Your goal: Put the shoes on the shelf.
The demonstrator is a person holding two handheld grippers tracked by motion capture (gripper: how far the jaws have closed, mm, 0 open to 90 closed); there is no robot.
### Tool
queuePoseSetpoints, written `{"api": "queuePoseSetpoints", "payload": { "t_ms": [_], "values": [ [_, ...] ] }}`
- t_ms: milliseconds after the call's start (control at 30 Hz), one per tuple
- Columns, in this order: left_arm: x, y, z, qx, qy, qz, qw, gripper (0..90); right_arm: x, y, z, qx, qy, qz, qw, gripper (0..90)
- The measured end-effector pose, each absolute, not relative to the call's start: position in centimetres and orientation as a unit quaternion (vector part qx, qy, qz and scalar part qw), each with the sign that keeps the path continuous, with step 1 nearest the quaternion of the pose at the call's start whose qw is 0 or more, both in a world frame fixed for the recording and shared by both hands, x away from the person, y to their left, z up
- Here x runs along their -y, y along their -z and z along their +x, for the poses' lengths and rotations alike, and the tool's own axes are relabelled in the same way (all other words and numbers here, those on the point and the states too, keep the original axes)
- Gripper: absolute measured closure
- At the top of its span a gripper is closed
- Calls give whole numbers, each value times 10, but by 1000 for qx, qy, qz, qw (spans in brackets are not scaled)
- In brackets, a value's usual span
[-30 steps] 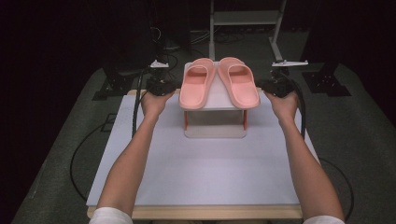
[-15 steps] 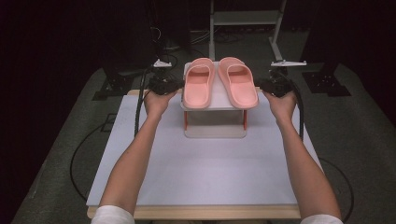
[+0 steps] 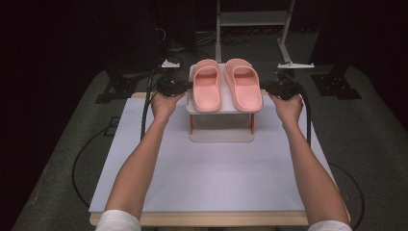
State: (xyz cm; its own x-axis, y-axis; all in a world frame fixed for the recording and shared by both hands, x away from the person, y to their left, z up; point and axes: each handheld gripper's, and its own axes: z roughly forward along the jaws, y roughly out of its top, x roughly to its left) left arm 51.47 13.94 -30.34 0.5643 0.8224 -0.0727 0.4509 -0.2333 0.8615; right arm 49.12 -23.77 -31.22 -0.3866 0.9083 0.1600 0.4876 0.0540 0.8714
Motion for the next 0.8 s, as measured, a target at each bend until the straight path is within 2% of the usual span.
{"api": "queuePoseSetpoints", "payload": {
  "t_ms": [800],
  "values": [
    [-138, 305, 521, -423, -203, 754, 459, 720, 219, 310, 497, -694, -465, 500, 227, 689]
  ]
}}
